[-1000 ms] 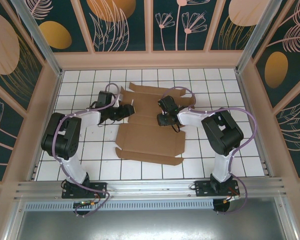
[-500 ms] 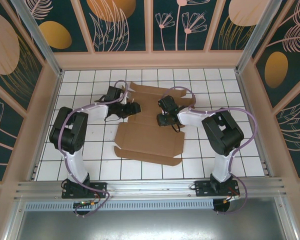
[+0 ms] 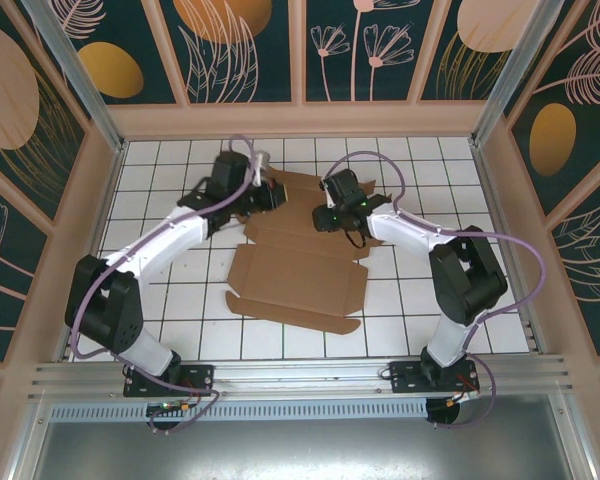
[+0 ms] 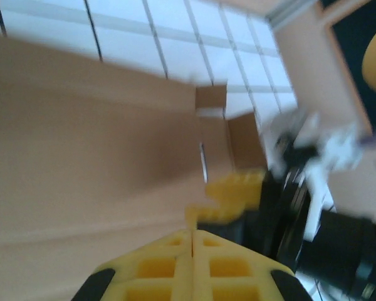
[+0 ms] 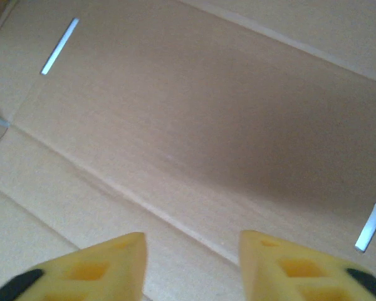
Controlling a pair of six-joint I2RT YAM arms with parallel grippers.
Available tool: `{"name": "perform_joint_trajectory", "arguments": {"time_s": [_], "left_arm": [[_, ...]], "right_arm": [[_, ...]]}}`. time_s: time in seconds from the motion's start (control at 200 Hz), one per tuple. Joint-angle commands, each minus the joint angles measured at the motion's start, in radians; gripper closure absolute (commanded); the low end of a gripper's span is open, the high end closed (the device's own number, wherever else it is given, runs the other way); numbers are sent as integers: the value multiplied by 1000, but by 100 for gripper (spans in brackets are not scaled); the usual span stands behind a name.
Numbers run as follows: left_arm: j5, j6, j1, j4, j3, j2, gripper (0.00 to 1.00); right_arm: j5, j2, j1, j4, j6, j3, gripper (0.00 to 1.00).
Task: Fold the paper box
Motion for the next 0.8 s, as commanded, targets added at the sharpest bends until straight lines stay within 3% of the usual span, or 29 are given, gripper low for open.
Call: {"name": "perform_joint_trajectory", "arguments": {"time_s": [0.0,0.065,0.115,0.15,0.43,0.53,0.796], "left_arm": [[-58,-26,-22,-6,-94,68,100],[-108,-15,-72,-27,-99,121,100],[-158,-27,-101,-12,-118,166,100],[-169,-47,-107,5,-134,182,100],[-207,-55,-108,-38,-82,335,100],[-237,-50,-106,-60,-52,379,100],[-230,-54,-34,-62,-6,445,100]], "right_arm": [[-53,30,-32,46,0,-10,66],[-112,50,-78,75,-9,-17,79],[-146,71,-94,95,-19,-21,96],[-155,88,-101,96,-21,-16,100],[-109,229,-117,38,-31,52,100],[-83,263,-115,32,-33,32,95],[-13,207,-118,50,-1,-97,92]]}}
